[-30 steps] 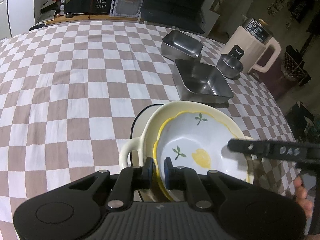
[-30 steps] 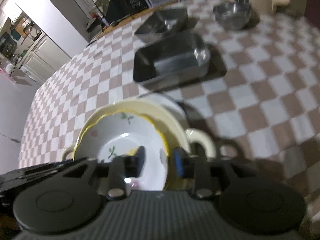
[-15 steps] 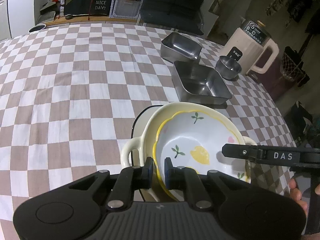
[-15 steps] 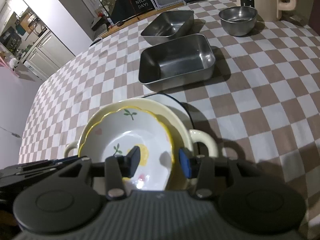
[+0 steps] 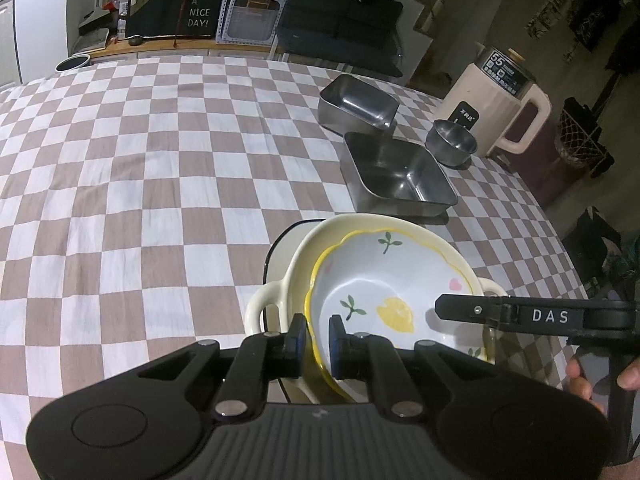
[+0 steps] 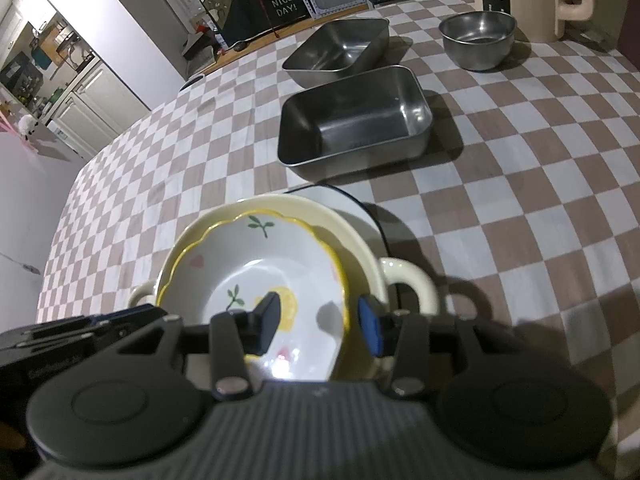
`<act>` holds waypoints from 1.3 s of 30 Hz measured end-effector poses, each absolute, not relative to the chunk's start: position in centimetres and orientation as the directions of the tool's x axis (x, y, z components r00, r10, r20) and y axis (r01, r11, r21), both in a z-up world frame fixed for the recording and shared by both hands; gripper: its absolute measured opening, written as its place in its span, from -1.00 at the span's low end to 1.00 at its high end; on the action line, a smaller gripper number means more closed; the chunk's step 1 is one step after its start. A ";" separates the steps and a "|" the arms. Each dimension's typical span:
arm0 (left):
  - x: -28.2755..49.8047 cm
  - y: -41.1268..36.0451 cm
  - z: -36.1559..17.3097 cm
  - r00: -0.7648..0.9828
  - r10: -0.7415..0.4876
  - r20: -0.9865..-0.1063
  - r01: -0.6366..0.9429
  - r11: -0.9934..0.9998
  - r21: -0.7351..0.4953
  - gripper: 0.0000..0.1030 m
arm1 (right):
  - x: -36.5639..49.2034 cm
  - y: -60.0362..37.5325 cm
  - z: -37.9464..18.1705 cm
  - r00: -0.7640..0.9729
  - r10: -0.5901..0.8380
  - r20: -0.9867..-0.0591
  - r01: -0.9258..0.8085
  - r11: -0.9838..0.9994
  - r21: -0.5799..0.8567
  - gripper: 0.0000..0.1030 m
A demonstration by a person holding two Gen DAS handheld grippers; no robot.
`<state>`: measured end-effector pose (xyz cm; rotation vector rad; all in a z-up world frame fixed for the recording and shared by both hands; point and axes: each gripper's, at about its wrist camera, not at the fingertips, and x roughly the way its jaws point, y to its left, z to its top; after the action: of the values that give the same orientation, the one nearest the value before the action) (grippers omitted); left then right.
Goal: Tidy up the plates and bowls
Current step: 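Open both tools and withdraw them from the nested bowls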
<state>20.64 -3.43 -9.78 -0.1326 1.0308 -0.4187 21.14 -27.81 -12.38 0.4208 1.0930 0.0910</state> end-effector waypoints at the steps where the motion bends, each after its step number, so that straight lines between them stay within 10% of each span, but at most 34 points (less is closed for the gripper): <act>1: 20.6 -3.4 -9.8 0.443 -0.398 -0.803 0.276 0.913 -0.301 -0.77 | 21.1 -27.8 -12.4 0.464 0.276 -0.842 0.133 0.918 0.374 -0.04; 15: 20.5 -2.9 -8.0 0.479 -0.390 -0.786 0.264 0.919 -0.294 -0.13 | 20.7 -28.2 -10.8 0.514 0.280 -0.811 0.097 0.920 0.380 0.33; 22: 20.4 -4.0 -5.9 0.567 -0.368 -0.738 0.310 0.924 -0.223 1.00 | 19.9 -29.3 -7.6 0.630 0.216 -0.746 0.048 0.948 0.315 0.81; 33: 24.5 -7.7 -4.4 0.595 -0.374 -0.711 0.341 0.919 -0.198 1.00 | 21.2 -35.5 -5.9 0.788 0.094 -0.609 0.133 0.939 0.317 0.99; 39: 29.0 -9.6 -5.0 0.585 -0.386 -0.714 0.356 0.913 -0.201 0.81 | 25.4 -37.4 -8.1 0.702 0.003 -0.712 0.212 0.954 0.213 0.98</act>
<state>29.02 -9.64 -4.99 -0.0379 0.8414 -0.4325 25.35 -37.37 -8.06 0.2901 0.7861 -0.1185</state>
